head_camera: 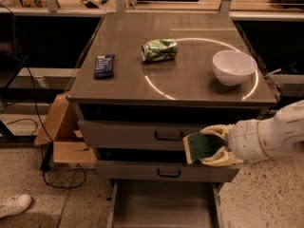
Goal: Pick sponge from bottom drawer and place on counter
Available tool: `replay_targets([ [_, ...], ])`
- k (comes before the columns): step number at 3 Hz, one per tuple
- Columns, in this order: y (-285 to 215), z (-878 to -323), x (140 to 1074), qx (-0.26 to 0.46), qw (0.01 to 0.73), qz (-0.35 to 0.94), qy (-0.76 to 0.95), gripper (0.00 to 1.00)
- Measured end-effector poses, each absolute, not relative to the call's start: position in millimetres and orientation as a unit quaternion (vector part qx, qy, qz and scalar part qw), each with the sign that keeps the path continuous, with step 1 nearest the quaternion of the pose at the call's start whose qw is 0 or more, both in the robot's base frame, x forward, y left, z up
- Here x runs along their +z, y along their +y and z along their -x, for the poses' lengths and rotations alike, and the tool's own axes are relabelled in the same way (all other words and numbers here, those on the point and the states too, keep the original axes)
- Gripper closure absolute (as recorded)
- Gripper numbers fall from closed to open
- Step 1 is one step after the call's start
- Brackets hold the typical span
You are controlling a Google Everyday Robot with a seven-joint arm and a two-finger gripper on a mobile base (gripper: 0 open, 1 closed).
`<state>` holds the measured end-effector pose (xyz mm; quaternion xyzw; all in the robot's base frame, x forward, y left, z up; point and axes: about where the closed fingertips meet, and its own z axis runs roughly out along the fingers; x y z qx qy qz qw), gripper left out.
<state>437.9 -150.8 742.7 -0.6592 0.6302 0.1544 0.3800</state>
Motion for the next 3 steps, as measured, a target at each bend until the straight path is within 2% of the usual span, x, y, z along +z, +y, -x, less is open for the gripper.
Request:
replay_targets([
  [1,-166.5,-440.0,752.1,0.128,0.372,0.653,0.647,1.0],
  [3,-171.8,-454.0,785.8,0.132,0.391,0.659,0.628,1.0],
])
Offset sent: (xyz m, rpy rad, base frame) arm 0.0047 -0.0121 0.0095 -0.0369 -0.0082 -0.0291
